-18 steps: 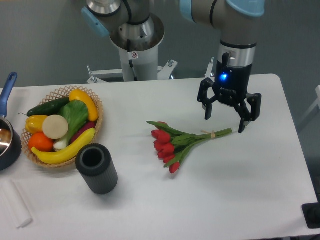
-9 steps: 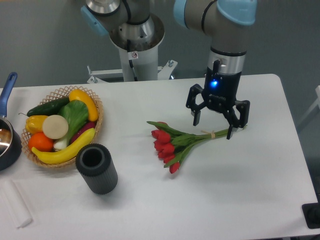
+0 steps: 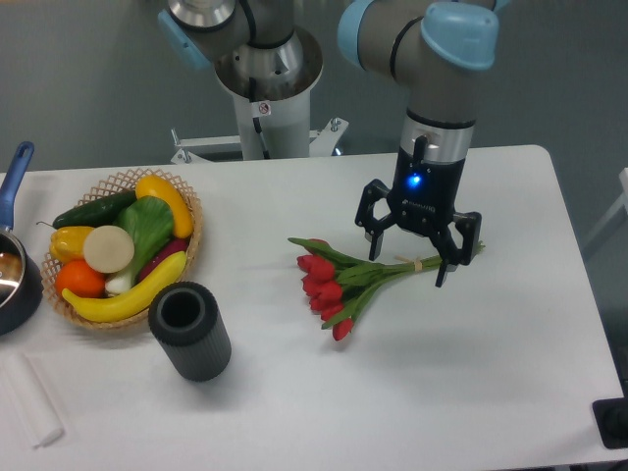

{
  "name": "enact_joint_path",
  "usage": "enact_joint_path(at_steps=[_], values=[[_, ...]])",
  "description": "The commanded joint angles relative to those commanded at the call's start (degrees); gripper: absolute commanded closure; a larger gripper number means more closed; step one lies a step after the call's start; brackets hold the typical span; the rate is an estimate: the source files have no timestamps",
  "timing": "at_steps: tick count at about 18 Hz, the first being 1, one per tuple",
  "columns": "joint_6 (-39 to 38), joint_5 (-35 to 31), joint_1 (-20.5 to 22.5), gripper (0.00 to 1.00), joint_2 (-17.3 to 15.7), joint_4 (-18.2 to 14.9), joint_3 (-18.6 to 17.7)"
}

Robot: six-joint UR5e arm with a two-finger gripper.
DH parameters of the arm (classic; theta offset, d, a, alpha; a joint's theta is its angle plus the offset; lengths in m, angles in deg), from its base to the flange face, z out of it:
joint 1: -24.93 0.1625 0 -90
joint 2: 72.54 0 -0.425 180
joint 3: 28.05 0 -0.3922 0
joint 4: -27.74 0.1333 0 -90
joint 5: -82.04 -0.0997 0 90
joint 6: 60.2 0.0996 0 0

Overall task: Pick up the flowers from the table
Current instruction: 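Lower the gripper onto the tulip stems near the twine tie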

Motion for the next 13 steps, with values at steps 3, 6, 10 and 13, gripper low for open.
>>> enact_joint_path(at_steps=[3,6,10,13], values=[[6.0,-3.4,-0.3,0.00,0.3,-0.4,-1.5],[14.2,-4.4,-0.4,0.00,0.4,-5.9,-1.3],[20.6,-9.8,-0.4,0.00,1.5,-9.6,-0.9],[21.1,-14.1,-1.6,0.00,3.7,-10.1,-1.1]])
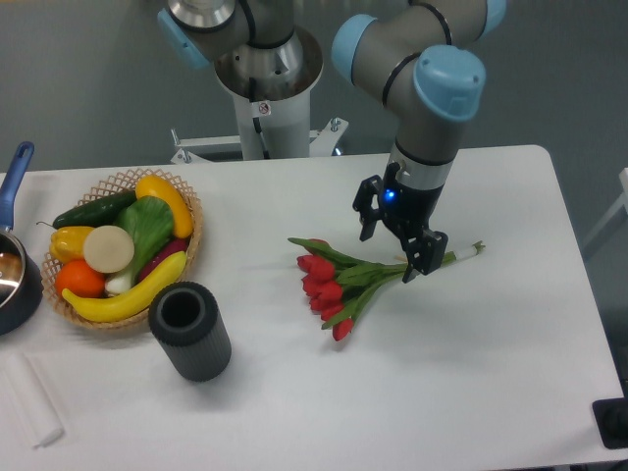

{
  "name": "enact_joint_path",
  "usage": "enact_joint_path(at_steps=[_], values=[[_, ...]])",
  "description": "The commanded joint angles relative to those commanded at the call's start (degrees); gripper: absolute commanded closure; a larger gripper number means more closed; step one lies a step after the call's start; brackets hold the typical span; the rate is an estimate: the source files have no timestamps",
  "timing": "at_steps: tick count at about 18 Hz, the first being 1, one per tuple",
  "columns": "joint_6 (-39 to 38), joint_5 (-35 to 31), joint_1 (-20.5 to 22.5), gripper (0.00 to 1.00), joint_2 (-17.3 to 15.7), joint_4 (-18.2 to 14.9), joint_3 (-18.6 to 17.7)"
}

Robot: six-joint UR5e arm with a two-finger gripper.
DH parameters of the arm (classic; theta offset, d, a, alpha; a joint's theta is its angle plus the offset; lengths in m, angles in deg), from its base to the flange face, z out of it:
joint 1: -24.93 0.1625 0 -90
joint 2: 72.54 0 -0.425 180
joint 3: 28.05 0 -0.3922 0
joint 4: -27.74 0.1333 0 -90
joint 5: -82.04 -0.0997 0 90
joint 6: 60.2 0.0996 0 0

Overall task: Pick up the flowers from the table
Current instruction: 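Lower the gripper onto the tulip stems near the twine tie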

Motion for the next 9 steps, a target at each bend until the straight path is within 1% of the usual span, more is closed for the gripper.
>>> enact_joint_path(at_steps=[5,9], values=[[-0.1,0.4,-0.2,0.00,1.6,0.4,0.3],[-0.1,0.5,-0.3,0.00,2.9,0.6,-0.3]])
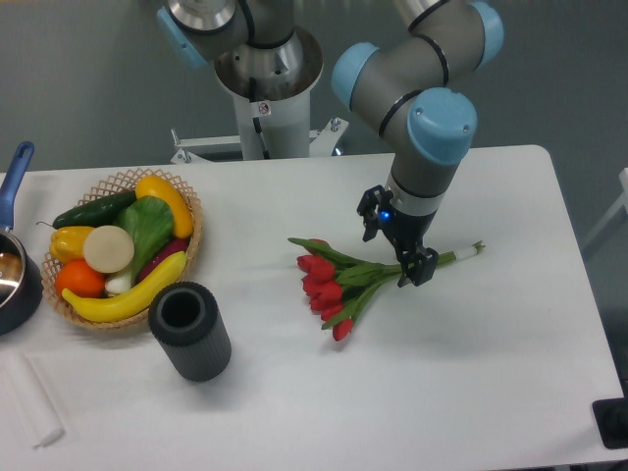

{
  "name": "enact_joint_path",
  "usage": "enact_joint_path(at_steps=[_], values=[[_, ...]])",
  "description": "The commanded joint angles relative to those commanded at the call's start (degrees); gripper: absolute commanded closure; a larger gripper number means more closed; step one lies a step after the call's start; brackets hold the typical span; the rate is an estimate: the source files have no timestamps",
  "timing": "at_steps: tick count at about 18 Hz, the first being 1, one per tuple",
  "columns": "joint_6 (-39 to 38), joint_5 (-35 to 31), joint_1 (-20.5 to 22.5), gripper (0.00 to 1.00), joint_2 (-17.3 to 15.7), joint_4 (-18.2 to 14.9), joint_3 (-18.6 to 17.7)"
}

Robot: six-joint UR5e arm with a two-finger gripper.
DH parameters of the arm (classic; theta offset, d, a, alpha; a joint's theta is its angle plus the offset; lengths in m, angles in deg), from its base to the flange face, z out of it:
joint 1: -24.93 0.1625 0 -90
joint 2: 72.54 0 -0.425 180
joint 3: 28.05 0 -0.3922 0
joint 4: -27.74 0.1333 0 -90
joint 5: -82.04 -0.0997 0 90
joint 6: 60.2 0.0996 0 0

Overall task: Pick up the flowers from the table
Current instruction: 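Lower the gripper onto the tulip stems near the twine tie, then close the gripper around the tulip stems below the blooms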

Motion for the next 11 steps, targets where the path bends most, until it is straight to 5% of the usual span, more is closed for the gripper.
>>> enact_joint_path(at_steps=[11], values=[[0.7,-0.4,-1.2,0.00,3.3,1.9,-2.9]])
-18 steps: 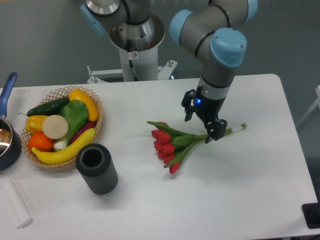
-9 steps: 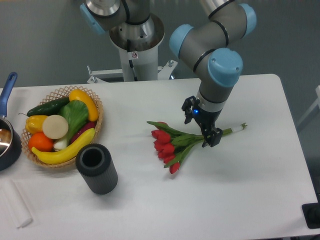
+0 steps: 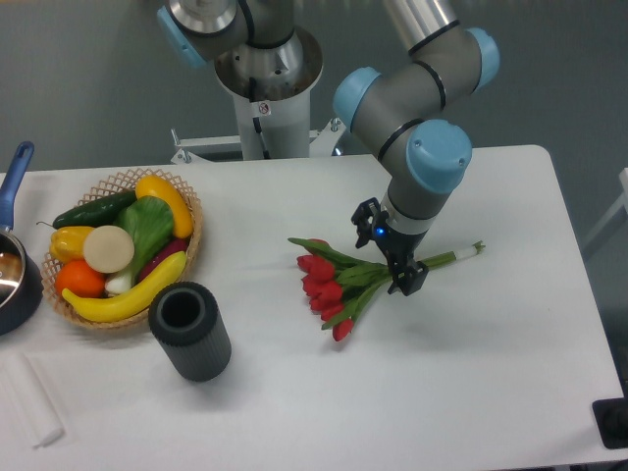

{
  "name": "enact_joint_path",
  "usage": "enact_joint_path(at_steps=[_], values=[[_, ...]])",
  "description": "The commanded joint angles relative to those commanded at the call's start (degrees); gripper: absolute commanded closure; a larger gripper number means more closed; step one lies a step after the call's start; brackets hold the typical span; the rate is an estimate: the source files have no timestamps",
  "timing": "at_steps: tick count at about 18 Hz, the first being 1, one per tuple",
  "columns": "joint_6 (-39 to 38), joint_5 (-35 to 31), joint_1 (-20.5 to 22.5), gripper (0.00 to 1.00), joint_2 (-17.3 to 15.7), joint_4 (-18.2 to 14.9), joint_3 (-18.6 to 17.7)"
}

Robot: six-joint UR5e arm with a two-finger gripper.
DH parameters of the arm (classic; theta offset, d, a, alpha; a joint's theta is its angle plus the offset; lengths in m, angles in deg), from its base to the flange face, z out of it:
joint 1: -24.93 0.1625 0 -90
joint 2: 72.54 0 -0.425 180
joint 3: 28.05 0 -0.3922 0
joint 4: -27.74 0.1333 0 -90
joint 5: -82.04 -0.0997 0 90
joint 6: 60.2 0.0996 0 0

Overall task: Pick up the flowers from the table
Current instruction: 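Close the gripper around the tulip stems below the blooms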

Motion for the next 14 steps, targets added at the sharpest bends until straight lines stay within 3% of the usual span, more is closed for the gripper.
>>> enact_joint_path(at_steps=[4,14], values=[[0.1,-0.1,-0.2,0.00,0.5,1.9,-1.7],[2.8,-4.3,-0.1,0.00,0.6,1.9,-2.6]])
